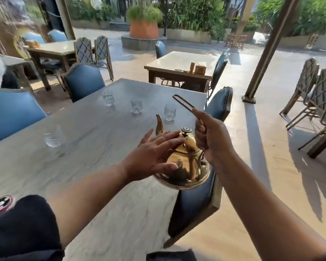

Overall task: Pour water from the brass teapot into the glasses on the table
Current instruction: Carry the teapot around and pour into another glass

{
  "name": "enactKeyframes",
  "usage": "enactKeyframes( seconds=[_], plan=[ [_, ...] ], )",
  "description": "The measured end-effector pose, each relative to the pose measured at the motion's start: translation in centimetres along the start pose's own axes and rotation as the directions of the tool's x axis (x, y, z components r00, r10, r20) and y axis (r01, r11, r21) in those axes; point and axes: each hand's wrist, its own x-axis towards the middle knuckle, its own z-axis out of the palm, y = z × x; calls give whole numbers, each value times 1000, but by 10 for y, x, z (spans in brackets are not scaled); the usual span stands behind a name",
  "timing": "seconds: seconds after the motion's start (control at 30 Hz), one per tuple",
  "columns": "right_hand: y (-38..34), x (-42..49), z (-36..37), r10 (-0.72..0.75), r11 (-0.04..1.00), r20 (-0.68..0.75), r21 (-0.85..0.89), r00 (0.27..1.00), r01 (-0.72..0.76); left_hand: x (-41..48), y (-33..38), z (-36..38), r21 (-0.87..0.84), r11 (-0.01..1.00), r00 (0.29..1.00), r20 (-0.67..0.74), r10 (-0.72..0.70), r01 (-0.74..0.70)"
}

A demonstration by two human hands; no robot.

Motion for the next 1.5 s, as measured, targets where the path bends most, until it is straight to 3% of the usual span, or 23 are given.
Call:
enactKeyframes(
  seconds=[0.27,0.67,1.03,1.33,1.5],
  plan=[
    [-16,76,-47,-1,1000,140,19,990,-1,67,13,26,74,972,974,-30,-223,224],
    [-28,221,-92,38,999,248,19,968,-44,191,-40,43,94,944,949,-23,-316,316],
    [-40,389,-158,90,993,403,-100,911,-54,336,-85,103,116,855,862,-59,-503,506],
    [-45,505,-156,117,989,428,-136,896,-65,416,-153,111,116,827,835,-80,-544,550],
    [-35,557,-140,159,979,491,-192,856,-71,436,-190,111,124,774,783,-53,-620,621]
  ],
)
